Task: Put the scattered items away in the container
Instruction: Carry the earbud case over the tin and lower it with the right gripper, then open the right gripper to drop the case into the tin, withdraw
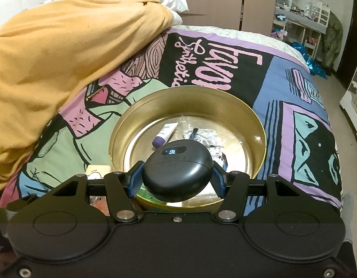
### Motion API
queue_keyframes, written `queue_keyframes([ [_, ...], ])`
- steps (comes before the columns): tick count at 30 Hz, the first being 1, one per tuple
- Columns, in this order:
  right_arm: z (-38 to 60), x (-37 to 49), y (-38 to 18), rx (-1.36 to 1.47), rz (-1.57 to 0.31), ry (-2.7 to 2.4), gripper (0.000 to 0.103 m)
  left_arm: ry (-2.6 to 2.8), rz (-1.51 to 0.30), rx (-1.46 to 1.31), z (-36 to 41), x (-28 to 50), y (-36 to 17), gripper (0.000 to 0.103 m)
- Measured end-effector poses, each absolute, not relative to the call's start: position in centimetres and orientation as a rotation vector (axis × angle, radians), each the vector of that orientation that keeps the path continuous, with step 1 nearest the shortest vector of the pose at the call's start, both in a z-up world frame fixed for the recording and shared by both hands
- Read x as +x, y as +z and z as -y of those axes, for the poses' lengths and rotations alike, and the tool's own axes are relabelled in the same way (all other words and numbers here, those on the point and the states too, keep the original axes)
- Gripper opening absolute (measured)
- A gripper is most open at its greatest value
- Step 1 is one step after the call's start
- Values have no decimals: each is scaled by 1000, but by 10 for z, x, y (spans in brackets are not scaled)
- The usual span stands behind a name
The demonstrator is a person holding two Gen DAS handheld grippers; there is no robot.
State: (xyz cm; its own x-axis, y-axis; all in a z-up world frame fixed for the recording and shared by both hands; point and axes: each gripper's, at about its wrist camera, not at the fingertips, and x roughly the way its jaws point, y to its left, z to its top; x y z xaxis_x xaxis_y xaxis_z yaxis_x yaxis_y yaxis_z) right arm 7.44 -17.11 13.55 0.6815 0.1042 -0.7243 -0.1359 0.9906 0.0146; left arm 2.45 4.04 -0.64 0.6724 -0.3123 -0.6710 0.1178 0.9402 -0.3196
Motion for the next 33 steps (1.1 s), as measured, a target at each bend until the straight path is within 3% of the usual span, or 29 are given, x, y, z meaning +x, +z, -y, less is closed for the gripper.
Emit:
queue_keyframes([
  [9, 170, 100, 126, -46, -814, 78, 59, -251, -802, -267, -41, 25, -7, 103],
  [11, 174, 102, 127, -27, -809, 57, 82, -251, -803, -268, -41, 25, -7, 103],
  [12, 176, 100, 128, -18, -793, 41, 102, -251, -804, -267, -41, 26, -7, 103],
  [33, 246, 9, 101, -43, -785, -22, 103, -260, -825, -223, -33, 25, -12, 103],
])
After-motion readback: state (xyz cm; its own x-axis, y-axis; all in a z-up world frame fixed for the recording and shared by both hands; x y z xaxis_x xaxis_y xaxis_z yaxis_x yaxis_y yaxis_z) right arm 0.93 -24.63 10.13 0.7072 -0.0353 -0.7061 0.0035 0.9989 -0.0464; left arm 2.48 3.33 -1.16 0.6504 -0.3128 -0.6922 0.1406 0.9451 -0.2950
